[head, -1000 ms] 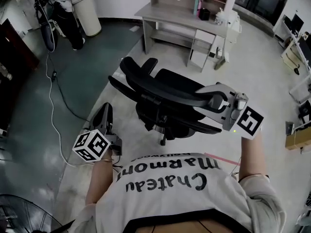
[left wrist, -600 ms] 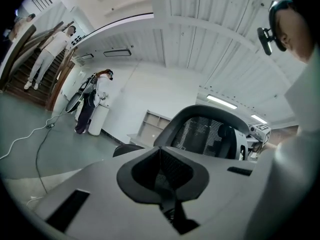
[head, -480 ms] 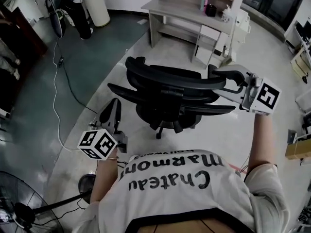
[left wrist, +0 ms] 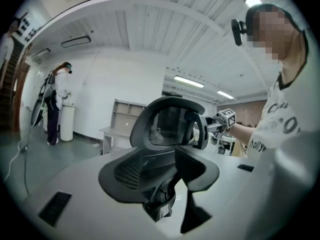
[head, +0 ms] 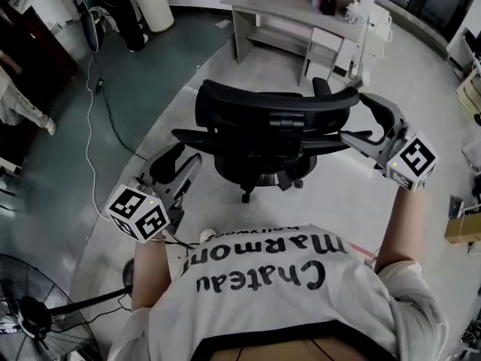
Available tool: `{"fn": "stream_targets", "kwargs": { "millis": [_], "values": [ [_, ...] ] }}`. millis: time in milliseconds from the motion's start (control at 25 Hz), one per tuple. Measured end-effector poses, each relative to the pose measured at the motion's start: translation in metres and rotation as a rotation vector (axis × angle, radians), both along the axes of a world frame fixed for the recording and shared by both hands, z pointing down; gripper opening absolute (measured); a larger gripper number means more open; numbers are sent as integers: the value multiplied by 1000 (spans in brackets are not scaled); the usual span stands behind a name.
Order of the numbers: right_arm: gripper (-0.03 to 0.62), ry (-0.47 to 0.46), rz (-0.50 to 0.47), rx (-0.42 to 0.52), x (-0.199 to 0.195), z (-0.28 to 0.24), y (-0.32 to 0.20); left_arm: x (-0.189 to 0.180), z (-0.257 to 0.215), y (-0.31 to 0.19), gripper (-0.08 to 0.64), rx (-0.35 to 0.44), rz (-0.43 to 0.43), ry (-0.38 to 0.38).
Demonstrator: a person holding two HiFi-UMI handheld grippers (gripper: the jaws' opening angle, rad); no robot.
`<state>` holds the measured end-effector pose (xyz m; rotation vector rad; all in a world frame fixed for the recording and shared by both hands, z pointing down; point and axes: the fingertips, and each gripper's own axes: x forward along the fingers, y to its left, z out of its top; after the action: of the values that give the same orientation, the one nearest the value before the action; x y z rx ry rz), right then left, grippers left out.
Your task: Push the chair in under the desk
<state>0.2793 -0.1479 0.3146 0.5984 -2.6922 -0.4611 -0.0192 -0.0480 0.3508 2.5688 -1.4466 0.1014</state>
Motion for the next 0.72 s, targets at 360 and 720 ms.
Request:
{"fn": "stream_targets", "kwargs": {
  "millis": [360, 720],
  "values": [
    [348, 95, 152, -143, 52, 72, 26, 54, 22, -24, 227, 10, 220, -588],
    [330, 92, 200, -112, 51, 74, 31, 57, 37, -37, 160, 86, 188, -883]
  ]
}}
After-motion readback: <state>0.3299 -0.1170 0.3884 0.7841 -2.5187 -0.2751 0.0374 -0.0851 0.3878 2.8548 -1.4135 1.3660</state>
